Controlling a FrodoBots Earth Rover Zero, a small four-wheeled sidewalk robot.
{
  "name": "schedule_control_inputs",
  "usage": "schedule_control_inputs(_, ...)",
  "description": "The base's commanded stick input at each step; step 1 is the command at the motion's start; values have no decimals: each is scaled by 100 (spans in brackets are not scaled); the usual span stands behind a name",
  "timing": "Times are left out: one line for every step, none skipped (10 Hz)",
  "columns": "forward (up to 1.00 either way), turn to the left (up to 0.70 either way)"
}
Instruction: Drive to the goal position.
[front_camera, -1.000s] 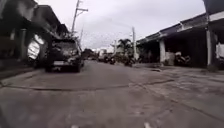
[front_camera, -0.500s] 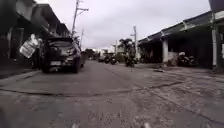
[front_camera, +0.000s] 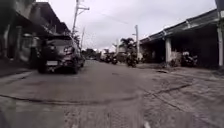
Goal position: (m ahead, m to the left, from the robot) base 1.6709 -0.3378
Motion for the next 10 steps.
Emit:
schedule_control_inputs(70,0)
schedule_control_inputs(70,0)
schedule_control_inputs(70,0)
schedule_control_inputs(70,0)
schedule_control_inputs(70,0)
schedule_control_inputs(70,0)
schedule_control_inputs(70,0)
schedule_control_inputs(70,0)
schedule_control_inputs(70,0)
schedule_control_inputs(70,0)
